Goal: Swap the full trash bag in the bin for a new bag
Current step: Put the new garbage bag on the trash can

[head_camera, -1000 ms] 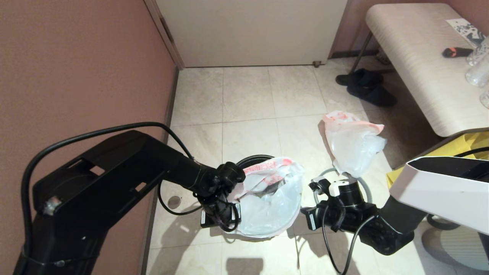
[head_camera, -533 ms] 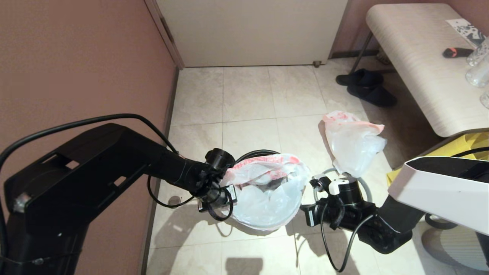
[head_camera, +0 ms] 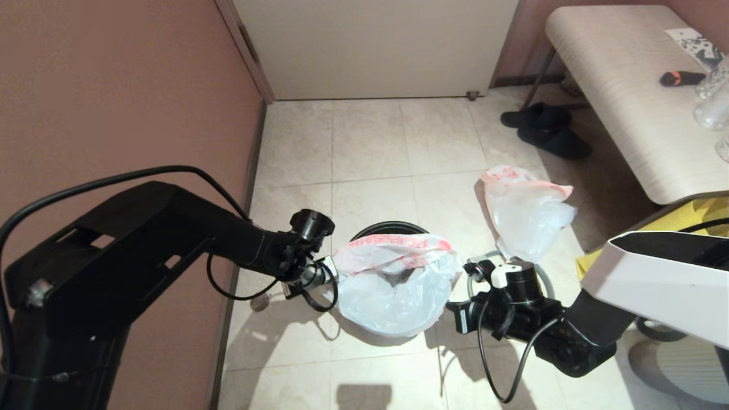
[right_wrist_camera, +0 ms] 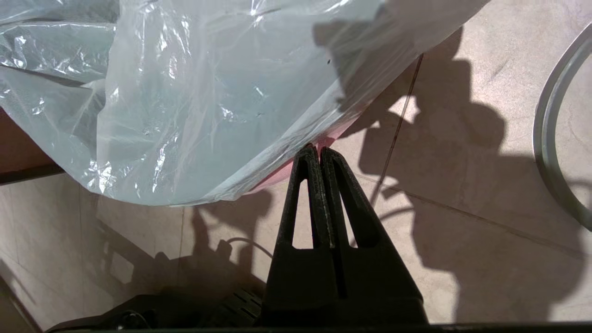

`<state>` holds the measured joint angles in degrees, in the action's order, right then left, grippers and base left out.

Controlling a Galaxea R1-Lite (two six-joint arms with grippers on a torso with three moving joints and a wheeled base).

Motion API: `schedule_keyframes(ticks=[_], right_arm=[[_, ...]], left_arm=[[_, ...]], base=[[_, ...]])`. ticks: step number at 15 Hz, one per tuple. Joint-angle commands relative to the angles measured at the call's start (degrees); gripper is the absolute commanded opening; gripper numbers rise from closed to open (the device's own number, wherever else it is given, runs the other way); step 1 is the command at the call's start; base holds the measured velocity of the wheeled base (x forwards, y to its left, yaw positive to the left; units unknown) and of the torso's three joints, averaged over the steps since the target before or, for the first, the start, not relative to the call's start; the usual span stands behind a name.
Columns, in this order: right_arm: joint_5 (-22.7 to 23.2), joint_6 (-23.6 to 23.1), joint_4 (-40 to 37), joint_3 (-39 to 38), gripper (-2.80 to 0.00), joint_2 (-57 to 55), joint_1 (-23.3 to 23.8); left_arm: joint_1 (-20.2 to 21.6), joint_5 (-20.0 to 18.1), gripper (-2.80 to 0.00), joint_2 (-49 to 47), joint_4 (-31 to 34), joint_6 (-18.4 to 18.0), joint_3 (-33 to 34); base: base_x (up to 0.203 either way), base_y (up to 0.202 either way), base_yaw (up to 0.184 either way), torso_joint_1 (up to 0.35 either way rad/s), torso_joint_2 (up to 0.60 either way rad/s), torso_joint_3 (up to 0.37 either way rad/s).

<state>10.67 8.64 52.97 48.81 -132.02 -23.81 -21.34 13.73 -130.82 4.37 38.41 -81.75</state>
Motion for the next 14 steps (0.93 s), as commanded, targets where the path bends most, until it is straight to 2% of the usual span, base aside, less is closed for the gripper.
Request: schedule_keyframes(ticks=[1,4,8,11,14], right_arm=[[0.3,0.1,0.3,-0.7,-2.8,1.5,0.0],[0.2,-0.3,0.3,-0.6,-2.8,1.8,0.4],[0.2,-0.4,0.2,0.2,-2.8,0.2,1.6],[0.1,-1.3,0.2,0.8,-2.8,-1.5,1.9],[0.1,-1.3,0.2,1.2,-2.8,-1.3,2.8]], left_arm=[[1.1,0.1,-2.8,0.3,0.2,0.3,-2.2],[1.2,0.1,-2.8,0.4,1.1,0.2,-6.4],[1.8,0.1,-2.8,-3.5,1.3,0.1,-8.7],[3.8,0.1,-2.8,-7.1,1.4,0.0,-10.6],[4.5,-0.1,-2.8,-4.6,3.5,0.1,-10.1]], base=[[0.0,0.0,0.0,0.0,0.0,0.0],[0.0,0.0,0.0,0.0,0.0,0.0],[0.0,0.0,0.0,0.0,0.0,0.0],[0.0,0.0,0.0,0.0,0.0,0.0],[0.0,0.0,0.0,0.0,0.0,0.0]])
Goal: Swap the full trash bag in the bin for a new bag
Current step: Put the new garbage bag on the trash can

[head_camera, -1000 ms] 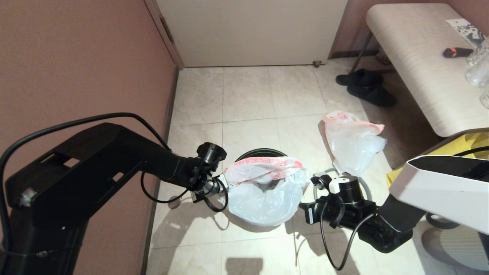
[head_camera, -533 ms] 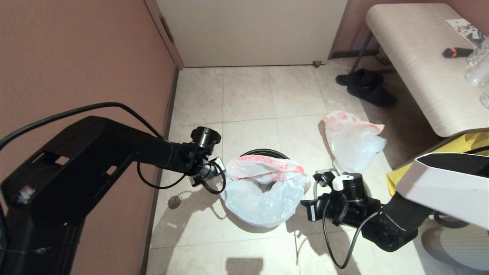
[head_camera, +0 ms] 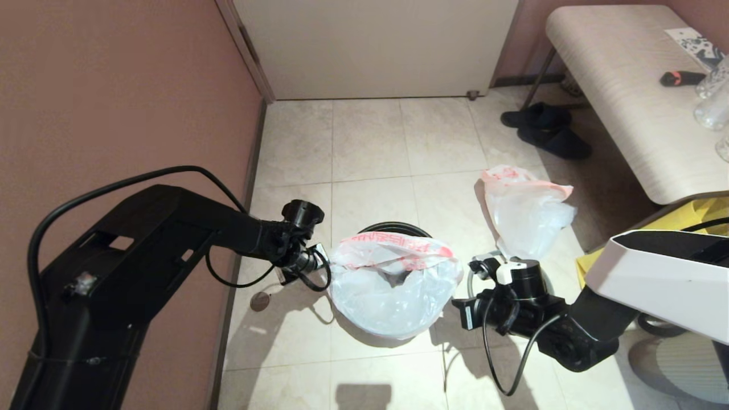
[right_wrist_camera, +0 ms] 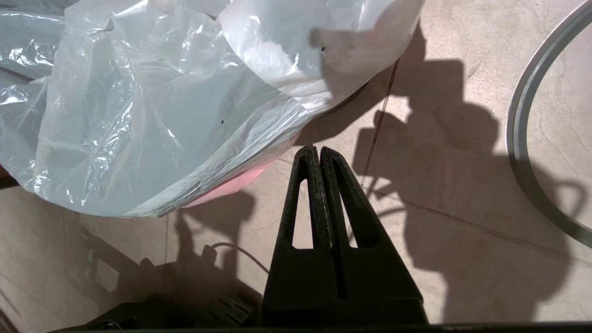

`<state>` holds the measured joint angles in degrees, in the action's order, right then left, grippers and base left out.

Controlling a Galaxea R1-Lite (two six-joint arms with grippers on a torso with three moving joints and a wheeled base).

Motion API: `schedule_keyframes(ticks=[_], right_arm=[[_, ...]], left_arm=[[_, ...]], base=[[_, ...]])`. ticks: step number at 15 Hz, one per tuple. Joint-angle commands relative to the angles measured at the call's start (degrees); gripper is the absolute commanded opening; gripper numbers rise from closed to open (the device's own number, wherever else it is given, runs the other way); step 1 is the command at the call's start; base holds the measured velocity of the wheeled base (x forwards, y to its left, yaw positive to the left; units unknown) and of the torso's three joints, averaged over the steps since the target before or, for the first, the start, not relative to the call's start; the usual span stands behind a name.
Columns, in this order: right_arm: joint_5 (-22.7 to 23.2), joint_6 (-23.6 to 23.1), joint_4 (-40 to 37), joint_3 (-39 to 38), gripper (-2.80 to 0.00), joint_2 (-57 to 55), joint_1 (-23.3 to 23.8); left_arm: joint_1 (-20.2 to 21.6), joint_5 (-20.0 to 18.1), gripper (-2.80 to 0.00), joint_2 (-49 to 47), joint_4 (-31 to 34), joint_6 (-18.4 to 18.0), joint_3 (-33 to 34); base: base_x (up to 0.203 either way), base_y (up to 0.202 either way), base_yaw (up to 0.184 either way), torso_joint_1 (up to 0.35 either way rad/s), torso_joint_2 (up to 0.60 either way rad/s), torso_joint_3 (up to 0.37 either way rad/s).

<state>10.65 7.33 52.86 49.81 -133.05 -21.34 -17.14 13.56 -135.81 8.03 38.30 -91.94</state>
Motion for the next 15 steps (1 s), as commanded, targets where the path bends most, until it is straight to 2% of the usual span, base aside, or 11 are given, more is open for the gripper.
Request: schedule_keyframes(ticks=[1,4,6,8,9,12,13,15], right_arm=[[0.1,0.1,0.3,0.2,-2.8,-0.1,0.6],[0.1,-0.1,0.2,-0.4,-2.8,2.8,1.0],[1.3,-0.9,0.2,-2.9,-2.8,5.5,0.6],[2.6,-5.4,0.3,-4.8,-2.8,7.1,0.0],[2.7,-6.0,0.3,-5.3,-2.8,8.2,0.0],[2.9,-5.9,0.3,-4.7,-2.8,9.4,2.5],[3.0,-5.8,0.3,-4.3,-2.8,9.0,3.2],[2.9,-5.6,0.3,-3.5,-2.8,8.7,3.7]], left_arm=[[0.1,0.0,-2.8,2.7,0.8,0.3,0.6],[-2.1,0.0,-2.8,9.3,3.9,0.3,1.8],[-4.2,-0.1,-2.8,12.3,9.0,0.9,2.0],[-7.5,0.0,-2.8,13.0,14.0,2.4,1.4],[-9.2,0.2,-2.8,13.0,16.2,2.9,1.4],[-12.6,0.2,-2.8,12.9,17.3,3.7,1.3],[-13.6,0.3,-2.8,12.7,18.0,5.0,1.3],[-14.3,0.3,-2.8,12.9,18.6,5.2,1.3]], base=[[0.0,0.0,0.0,0.0,0.0,0.0],[0.0,0.0,0.0,0.0,0.0,0.0],[0.0,0.0,0.0,0.0,0.0,0.0],[0.0,0.0,0.0,0.0,0.0,0.0],[0.0,0.0,0.0,0.0,0.0,0.0],[0.0,0.0,0.0,0.0,0.0,0.0],[0.0,0.0,0.0,0.0,0.0,0.0],[0.0,0.0,0.0,0.0,0.0,0.0]])
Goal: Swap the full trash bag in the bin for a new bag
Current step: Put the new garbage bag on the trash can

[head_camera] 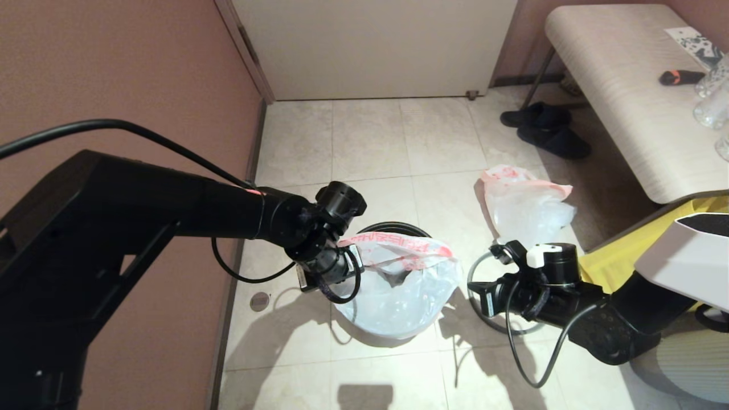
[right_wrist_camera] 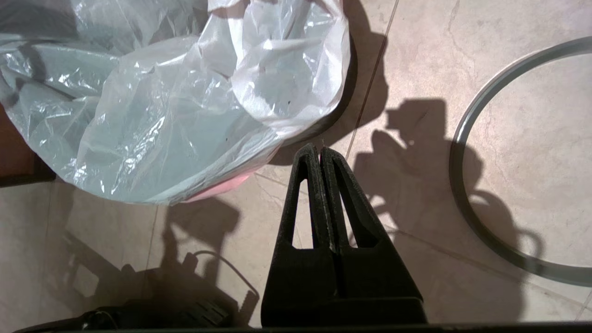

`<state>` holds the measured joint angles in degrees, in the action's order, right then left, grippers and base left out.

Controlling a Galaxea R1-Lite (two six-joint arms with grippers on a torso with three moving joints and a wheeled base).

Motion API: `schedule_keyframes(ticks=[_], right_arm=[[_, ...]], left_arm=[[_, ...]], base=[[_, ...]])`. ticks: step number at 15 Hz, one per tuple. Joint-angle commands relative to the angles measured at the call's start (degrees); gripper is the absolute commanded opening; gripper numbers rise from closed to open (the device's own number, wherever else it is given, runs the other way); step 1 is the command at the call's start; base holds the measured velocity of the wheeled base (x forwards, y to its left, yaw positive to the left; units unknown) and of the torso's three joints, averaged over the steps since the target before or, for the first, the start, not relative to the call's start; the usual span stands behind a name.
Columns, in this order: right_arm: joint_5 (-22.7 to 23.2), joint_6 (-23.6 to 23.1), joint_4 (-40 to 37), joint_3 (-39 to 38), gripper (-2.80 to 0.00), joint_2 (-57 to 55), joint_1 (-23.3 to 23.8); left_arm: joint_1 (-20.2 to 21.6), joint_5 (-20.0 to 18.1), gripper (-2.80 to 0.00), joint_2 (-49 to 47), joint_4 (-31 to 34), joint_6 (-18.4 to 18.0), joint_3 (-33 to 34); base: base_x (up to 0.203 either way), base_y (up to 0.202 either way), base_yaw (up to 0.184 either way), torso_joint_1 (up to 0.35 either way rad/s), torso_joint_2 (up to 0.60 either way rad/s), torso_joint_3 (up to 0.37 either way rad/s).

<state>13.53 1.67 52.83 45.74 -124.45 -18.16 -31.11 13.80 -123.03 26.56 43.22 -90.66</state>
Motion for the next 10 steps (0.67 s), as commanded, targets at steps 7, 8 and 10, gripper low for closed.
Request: schedule_keyframes(ticks=[7,8,10], right_arm=[[-0.3,2.7,0.4,1.4,-2.8,0.0,-1.8],[-0.4,3.2,0.5,1.6,-2.8,-0.8,-3.1],[-0.6,4.7,4.9,2.1,-2.8,-3.1,-4.2]], left_arm=[[-0.1,-0.1,-2.8,-2.5,1.3,-4.1,-5.5],[0.1,-0.1,-2.8,-3.8,1.4,-5.6,-8.1],[0.3,-0.8,-2.8,-6.3,1.6,-8.5,-12.0]], base=[[0.0,0.0,0.0,0.0,0.0,0.0],[0.0,0.0,0.0,0.0,0.0,0.0],[0.0,0.0,0.0,0.0,0.0,0.0]])
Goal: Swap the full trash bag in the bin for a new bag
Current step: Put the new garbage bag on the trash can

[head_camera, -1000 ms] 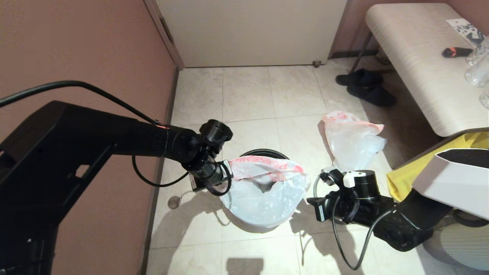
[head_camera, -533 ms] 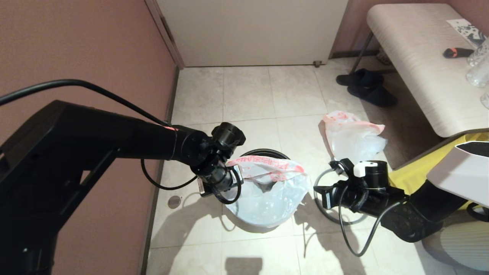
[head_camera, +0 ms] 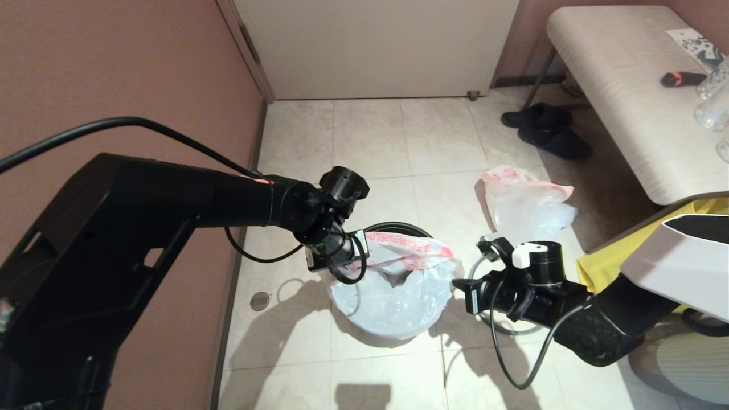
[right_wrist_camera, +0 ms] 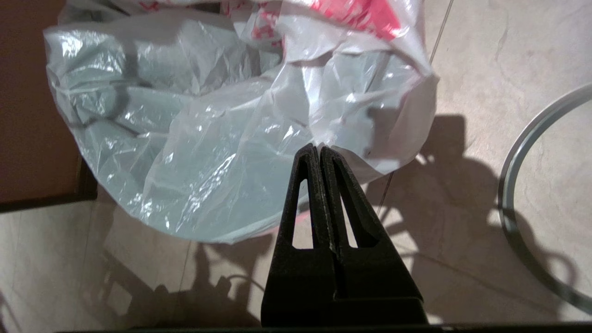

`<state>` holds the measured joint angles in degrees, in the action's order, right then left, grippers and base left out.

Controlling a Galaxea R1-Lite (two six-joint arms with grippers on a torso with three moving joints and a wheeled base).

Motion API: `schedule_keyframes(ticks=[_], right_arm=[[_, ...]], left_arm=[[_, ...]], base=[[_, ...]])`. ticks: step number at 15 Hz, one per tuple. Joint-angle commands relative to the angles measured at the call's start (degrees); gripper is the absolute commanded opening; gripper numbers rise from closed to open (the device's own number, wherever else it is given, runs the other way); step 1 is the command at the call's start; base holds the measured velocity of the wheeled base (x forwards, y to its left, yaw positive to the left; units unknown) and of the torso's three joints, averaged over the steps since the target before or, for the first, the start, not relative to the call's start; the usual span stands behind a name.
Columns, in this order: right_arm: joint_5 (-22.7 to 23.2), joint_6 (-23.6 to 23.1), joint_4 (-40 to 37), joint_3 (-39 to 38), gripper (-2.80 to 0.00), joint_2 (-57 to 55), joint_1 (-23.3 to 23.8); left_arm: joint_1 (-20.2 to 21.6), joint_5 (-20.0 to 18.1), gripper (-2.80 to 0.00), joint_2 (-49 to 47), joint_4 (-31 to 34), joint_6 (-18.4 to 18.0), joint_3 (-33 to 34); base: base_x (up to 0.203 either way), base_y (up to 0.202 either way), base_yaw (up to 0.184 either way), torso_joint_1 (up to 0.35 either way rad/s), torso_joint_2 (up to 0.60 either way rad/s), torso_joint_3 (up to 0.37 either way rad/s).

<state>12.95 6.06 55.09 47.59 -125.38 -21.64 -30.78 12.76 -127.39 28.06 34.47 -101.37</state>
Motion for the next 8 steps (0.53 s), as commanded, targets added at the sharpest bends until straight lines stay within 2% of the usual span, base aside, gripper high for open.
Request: schedule_keyframes(ticks=[1,3,5,8], right_arm=[[0.0,0.5,6.2,0.3,-2.8,-3.6,-0.7],[0.1,2.3,9.4,0.5,-2.8,-6.1,0.7],[0.5,5.3,9.6,1.0,-2.8,-6.9,2.8],[2.6,7.3,9.8,0.9,-2.8,-7.9,3.9]], left_arm=[[-0.2,-0.8,-2.8,-2.4,0.2,-0.8,-2.7],[-1.3,-3.0,-2.8,-3.4,1.9,-1.4,-6.2],[-3.0,-3.7,-2.8,-4.7,5.7,-1.5,-9.7],[-4.1,-3.9,-2.8,-7.2,2.9,-6.6,-10.4]], base=[[0.0,0.0,0.0,0.0,0.0,0.0],[0.0,0.0,0.0,0.0,0.0,0.0],[0.0,0.0,0.0,0.0,0.0,0.0],[0.0,0.0,0.0,0.0,0.0,0.0]])
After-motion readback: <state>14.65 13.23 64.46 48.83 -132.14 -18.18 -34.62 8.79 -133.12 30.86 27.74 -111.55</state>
